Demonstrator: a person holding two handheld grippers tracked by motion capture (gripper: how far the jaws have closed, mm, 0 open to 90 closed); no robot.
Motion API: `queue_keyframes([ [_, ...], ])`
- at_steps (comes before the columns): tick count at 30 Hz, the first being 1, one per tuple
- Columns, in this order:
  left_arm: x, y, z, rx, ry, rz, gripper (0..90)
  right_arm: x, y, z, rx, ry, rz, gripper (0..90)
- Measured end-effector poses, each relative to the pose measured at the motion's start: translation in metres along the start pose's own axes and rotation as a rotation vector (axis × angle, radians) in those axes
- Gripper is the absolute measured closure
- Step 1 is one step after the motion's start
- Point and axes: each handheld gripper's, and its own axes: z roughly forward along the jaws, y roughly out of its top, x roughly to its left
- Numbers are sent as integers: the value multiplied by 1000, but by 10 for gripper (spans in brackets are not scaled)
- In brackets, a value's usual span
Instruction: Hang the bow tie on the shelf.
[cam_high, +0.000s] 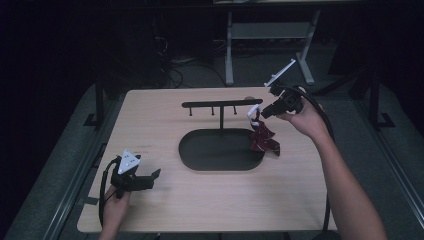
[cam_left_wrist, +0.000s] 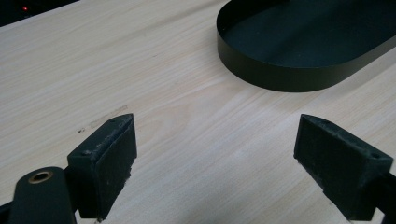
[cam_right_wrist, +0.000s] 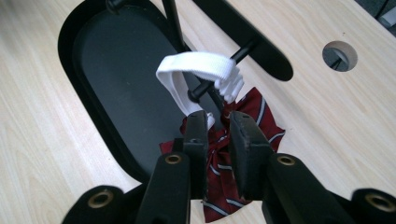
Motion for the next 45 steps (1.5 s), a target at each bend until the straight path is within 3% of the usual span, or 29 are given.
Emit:
queue_keyframes([
  [13, 0, 0, 0, 7, -2, 6, 131, 0, -17, -1, -20, 35, 14, 722],
  [25, -1, -1, -2, 10, 0, 1, 131, -5, -37, 3, -33, 80, 57, 673],
  [45, -2, -2, -3, 6, 3, 0, 131, -6, -60, 6, -45, 99, 91, 628],
])
